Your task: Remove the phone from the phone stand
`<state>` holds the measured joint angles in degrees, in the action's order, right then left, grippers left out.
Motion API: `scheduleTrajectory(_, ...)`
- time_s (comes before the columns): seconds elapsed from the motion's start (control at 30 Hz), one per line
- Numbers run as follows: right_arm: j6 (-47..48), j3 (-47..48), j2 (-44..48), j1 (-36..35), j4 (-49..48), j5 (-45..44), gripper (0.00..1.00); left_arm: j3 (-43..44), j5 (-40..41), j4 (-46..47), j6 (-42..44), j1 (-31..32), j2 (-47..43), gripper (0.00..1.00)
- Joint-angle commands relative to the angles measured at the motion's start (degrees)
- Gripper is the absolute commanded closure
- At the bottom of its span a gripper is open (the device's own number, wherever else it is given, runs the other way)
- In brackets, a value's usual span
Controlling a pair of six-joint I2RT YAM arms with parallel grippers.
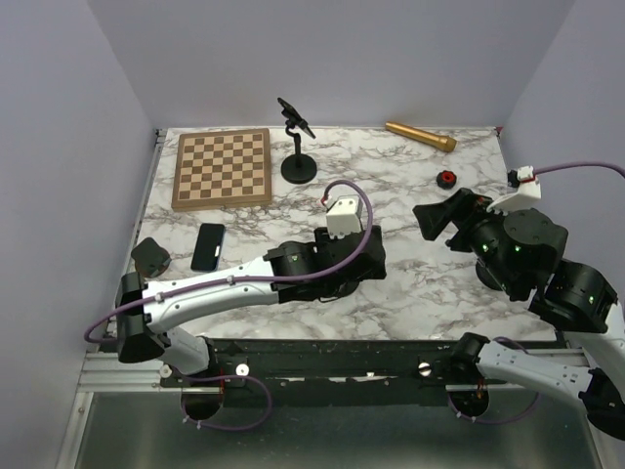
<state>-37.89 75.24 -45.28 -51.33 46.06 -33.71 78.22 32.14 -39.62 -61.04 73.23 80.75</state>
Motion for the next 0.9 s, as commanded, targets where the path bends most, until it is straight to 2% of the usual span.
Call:
scheduleTrajectory(0.0, 0.57, -1.45, 1.69, -0.26, -0.28, -3.12, 0.0, 6.42, 5.93, -4.3, 0.11, 0.45, 6.34, 0.13)
scheduleTrajectory(0.27, 2.13, -2.51, 5.55, -0.27, 0.09, -4.81, 0.0, 12.58, 6.9, -7.99, -0.03, 0.57, 13.93, 0.2)
scheduleTrajectory(0.47, 3.22, -3.76, 6.56, -0.28, -0.7, -5.61, 0.0, 13.16, 7.28, -8.64, -0.22, 0.6, 16.14, 0.27)
scheduleTrajectory(0.63, 4.62, -3.59, 4.93, -0.29, -0.69, -4.1, 0.0, 12.49, 9.21, -9.25, 0.67, 0.53, 16.86, 0.3)
scheduleTrajectory(0.87, 4.88, -4.48, 2.94, -0.28, -2.02, -2.37, 0.0, 10.17, 11.63, -7.29, 3.67, 0.57, 16.22, 0.4)
